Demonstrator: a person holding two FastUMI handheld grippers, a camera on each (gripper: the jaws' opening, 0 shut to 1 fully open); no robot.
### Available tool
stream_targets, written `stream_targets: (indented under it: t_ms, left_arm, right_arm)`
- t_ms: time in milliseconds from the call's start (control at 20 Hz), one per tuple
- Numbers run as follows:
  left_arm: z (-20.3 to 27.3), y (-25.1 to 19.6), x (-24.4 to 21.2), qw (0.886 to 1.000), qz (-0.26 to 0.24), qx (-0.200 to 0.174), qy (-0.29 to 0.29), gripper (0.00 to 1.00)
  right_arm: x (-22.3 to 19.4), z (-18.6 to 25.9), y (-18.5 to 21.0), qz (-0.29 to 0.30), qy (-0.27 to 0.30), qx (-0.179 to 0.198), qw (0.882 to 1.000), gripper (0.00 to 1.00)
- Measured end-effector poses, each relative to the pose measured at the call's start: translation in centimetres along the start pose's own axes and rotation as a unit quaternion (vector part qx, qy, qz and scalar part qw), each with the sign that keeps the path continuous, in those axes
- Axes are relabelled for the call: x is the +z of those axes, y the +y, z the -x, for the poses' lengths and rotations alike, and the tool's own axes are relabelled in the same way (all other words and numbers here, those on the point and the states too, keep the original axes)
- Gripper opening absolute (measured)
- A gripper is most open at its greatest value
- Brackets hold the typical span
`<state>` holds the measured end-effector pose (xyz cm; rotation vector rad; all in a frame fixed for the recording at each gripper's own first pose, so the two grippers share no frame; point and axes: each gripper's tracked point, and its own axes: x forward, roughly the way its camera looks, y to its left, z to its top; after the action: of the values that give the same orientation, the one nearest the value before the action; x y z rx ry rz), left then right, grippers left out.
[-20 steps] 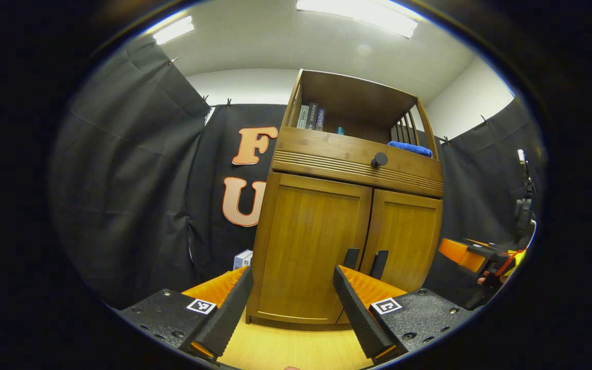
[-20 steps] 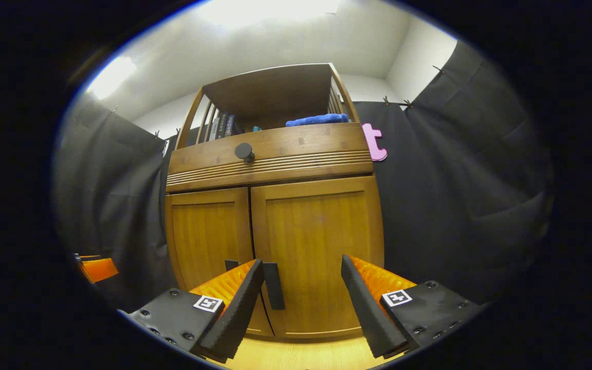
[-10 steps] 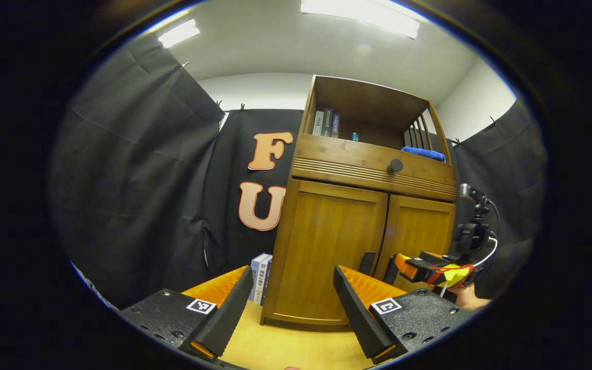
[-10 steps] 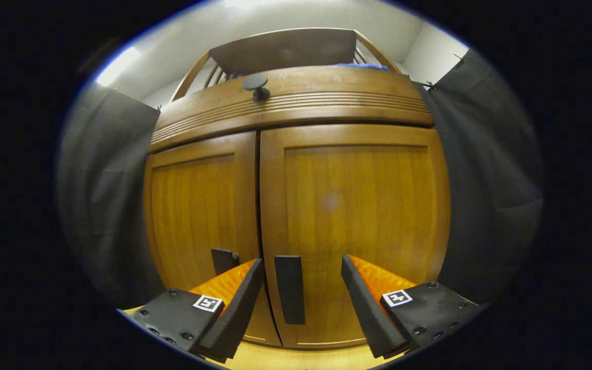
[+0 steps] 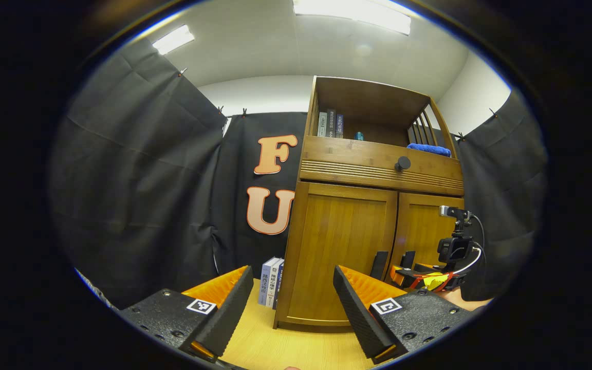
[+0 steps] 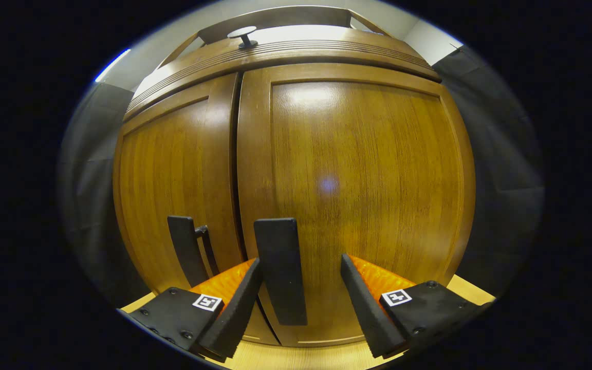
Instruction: Open the right door of the double-door shoe cabinet with the right hand, and open the left door with the left hand.
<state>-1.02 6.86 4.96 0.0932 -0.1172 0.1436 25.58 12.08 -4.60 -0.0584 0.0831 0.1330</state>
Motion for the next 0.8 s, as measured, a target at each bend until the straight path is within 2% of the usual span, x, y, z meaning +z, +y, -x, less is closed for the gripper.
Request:
stream_targets:
  t_ms: [50,100,150,250,300,350,400,500,600,700,800]
  left_arm:
    - [-0.2,-0.1,-0.2,1.0,0.002,-0.001,0.002,0.95]
    - [-0.3,-0.3,-0.4,1.0,0.004,-0.003,0.004,0.95]
    - [-0.3,-0.4,-0.5,1.0,0.005,-0.005,0.006,0.95]
    - [-0.5,-0.5,-0.5,1.0,0.007,-0.009,0.006,0.95]
    - [-0.6,-0.6,-0.4,1.0,0.007,-0.01,0.006,0.92]
    - [-0.6,-0.6,-0.4,1.0,0.006,-0.011,0.005,0.95]
    - [-0.7,-0.6,-0.3,1.0,0.006,-0.011,0.004,0.95]
    - [-0.5,-0.7,-0.3,1.0,0.005,-0.013,0.004,0.95]
    - [-0.2,-0.5,-0.3,1.0,0.003,-0.011,0.005,0.95]
    - [0.0,-0.3,-0.2,1.0,0.004,-0.009,0.005,0.92]
    - [0.3,-0.1,-0.1,1.0,0.003,-0.006,0.005,0.95]
  right_arm:
    - [0.2,0.1,-0.1,0.008,-0.006,0.0,1.0,0.97]
    - [0.1,0.0,0.0,0.012,-0.009,0.001,1.0,0.89]
    - [0.0,0.2,0.0,0.011,-0.009,0.001,1.0,0.97]
    - [0.0,0.1,-0.1,0.006,-0.009,0.003,1.0,0.94]
    - [0.1,0.1,0.0,0.003,-0.011,0.004,1.0,1.0]
    - [0.1,0.0,0.0,0.001,-0.013,0.005,1.0,0.91]
    - [-0.1,-0.1,0.1,-0.004,-0.01,0.008,1.0,0.97]
    - [-0.3,0.0,0.3,-0.021,-0.006,0.011,1.0,0.8]
    - [-0.7,0.0,0.8,-0.03,0.002,0.021,0.999,0.72]
    - [-0.7,0.0,1.1,-0.028,0.002,0.027,0.999,0.56]
    - [-0.7,-0.1,1.4,-0.023,0.005,0.033,0.999,0.42]
